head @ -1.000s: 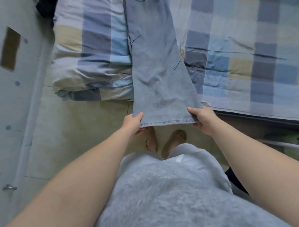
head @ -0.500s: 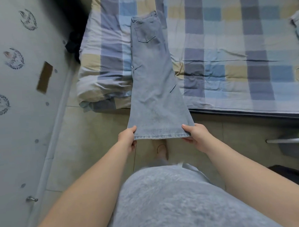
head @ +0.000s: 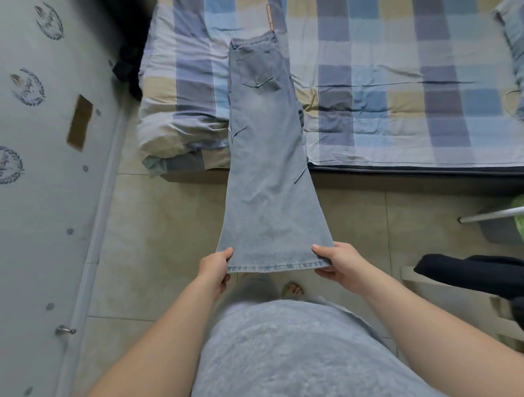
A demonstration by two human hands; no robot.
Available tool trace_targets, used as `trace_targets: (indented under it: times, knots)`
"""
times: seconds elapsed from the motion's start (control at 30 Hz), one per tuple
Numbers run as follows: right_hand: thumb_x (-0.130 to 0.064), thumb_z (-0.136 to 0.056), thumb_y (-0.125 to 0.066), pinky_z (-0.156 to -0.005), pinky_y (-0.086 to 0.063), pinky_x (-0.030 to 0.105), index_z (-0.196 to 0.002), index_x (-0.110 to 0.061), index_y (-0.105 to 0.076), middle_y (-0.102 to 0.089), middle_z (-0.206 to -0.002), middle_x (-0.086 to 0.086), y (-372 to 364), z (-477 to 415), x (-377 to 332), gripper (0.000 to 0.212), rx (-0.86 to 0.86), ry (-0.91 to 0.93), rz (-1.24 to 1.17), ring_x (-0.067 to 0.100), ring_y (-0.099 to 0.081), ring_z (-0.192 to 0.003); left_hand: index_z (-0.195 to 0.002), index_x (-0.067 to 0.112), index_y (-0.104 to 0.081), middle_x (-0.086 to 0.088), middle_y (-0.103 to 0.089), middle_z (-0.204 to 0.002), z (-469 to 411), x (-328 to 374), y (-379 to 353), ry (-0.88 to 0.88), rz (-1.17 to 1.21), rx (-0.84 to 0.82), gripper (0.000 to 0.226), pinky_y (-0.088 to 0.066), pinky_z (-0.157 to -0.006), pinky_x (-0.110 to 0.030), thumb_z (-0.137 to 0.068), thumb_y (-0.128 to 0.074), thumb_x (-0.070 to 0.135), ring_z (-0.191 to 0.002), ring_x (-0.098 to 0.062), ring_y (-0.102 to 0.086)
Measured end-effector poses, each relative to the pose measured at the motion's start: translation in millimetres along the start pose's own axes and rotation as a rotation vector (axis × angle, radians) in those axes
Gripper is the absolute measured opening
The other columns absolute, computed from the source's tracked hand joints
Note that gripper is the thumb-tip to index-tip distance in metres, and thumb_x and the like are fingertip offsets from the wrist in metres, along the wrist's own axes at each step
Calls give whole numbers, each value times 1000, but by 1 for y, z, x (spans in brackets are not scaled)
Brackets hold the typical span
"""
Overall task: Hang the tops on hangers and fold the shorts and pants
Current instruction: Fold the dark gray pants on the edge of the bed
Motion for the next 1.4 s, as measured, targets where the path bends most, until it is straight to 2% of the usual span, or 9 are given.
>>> trace_targets:
  times: [0.13, 0.27, 0.67, 0.77, 0.97, 1.17, 1.3, 1.4]
  knots:
    - [-16, -94, -69, -70, -54, 31, -102, -13, -66, -72, -84, 1, -7, -6, -23, 9, 21, 2, -37, 17, -66, -79, -92, 15, -62, 0, -47, -64, -7, 20, 1, 2, 51, -28, 18, -22, -40, -18, -93, -65, 34, -47, -15, -37]
    - [-17, -93, -70, -68, -56, 32, -97, -13, -65, -73, -73, -2, -20, -23, -69, 7, 77, 14, -79, 16, -67, -70, -89, 18, -60, 2, -50, -61, -23, 69, 2, 5, 148, -71, 15, -24, -37, -16, -93, -63, 32, -40, -12, -40]
    - [-19, -98, -63, -62, -53, 32, -92, -16, -62, -67, -86, 3, -72, -69, -257, 6, 238, 64, -374, 17, -66, -66, -81, 19, -52, 1, -46, -61, -55, 294, -3, -48, 204, -236, 20, -26, -37, -16, -98, -52, 29, -45, -12, -39]
    - [-21, -97, -63, -59, -54, 33, -92, -16, -61, -66, -83, 4, -77, -79, -291, 8, 218, 53, -423, 15, -67, -62, -79, 19, -53, 2, -47, -60, -61, 335, -8, -49, 252, -262, 22, -26, -39, -19, -98, -52, 30, -46, -12, -40]
    - [-23, -98, -61, -62, -51, 33, -95, -18, -59, -64, -87, 4, -69, -116, -354, 7, 170, 26, -497, 15, -65, -72, -73, 20, -56, 5, -54, -52, -71, 403, -37, 21, 384, -307, 27, -25, -43, -20, -97, -54, 34, -45, -8, -42]
    - [-24, -100, -58, -68, -52, 33, -97, -19, -61, -61, -90, 3, -56, -156, -444, 6, 101, 22, -442, 14, -63, -75, -70, 21, -55, 6, -52, -56, -77, 480, -65, 25, 427, -277, 32, -25, -43, -19, -97, -50, 36, -47, -7, -39]
    - [-24, -100, -57, -69, -51, 32, -98, -18, -58, -58, -87, 3, -55, -192, -510, 6, 82, 18, -390, 14, -61, -75, -70, 22, -53, 7, -51, -52, -91, 536, -81, 13, 472, -256, 33, -24, -47, -20, -98, -49, 37, -49, -7, -38]
    - [-23, -101, -56, -68, -51, 32, -91, -19, -57, -56, -84, 5, -58, -223, -556, 10, 87, 25, -362, 14, -59, -73, -71, 22, -52, 7, -49, -51, -113, 578, -91, 0, 468, -244, 32, -25, -45, -20, -98, -48, 37, -48, -8, -38]
Point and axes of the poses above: each hand's wrist, its own z-axis away from the middle knuckle, its own y-axis out of the back of the hand, x = y × z, the point moved 7 cm from there along -z, towards the middle knuckle
